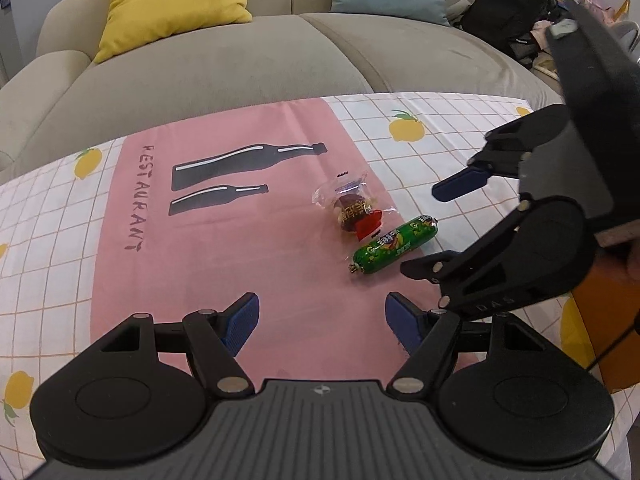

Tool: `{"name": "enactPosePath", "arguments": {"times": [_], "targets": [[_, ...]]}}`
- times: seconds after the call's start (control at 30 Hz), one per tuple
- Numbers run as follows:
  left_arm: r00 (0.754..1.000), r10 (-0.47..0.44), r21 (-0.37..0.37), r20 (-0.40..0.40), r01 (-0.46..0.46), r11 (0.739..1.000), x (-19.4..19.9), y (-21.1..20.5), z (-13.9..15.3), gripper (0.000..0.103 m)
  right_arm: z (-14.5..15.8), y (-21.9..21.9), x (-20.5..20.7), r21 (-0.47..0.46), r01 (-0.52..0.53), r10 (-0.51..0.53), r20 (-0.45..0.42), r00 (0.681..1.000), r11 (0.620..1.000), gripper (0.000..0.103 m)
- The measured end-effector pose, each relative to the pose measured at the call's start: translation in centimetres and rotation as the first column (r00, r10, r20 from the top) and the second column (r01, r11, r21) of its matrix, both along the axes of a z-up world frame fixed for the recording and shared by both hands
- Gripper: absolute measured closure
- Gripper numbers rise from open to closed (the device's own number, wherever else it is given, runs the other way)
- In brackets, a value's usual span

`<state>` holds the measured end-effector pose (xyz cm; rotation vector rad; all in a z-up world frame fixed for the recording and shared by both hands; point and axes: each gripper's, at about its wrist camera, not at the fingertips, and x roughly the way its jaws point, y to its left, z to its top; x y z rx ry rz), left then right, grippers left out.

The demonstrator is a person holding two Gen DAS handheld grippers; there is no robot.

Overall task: Organize snacks
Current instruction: 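Grasp the wrapped candy with the left tool while the right tool grasps the green sausage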

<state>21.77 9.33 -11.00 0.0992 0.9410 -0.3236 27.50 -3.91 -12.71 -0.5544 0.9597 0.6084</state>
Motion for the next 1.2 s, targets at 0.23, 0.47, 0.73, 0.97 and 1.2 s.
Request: {"name": "enactPosePath", "arguments": {"times": [0.23,0.47,0.73,0.97,1.2], "targets": [[1.000,0.024,-0.013,-0.013,-0.024,1.000,0.3,0.7,-0.4,0.018,-1.0,0.1,0.7,0.025,0.001,0.001,-0.059,0.998,1.000,0.045],[0.999,0.040,-0.023,-0.027,-0.041,0.999,0.2,0.9,-0.8,0.019,-0.1,0.1,-1.0,0.097,0.019,-0.005,-0.148,0.989,0.995,0.064],[0.996,0.075,-0.024,-0.040,-0.076,0.997,-0.3,1.6,-0.8,0.021,-0.3,1.0,-1.4,0.149,0.063,-0.039,-0.157,0.987,0.987,0.063],[0.995,0.090,-0.020,-0.047,-0.091,0.996,-0.5,2.2,-0.7,0.021,-0.8,1.6,-0.6,0.154,0.079,-0.057,-0.147,0.987,0.985,0.063],[0.994,0.093,-0.027,-0.058,-0.095,0.995,-0.7,2.2,-0.9,0.021,-1.6,1.4,-0.2,0.169,0.131,-0.101,-0.177,0.979,0.977,0.075]]}}
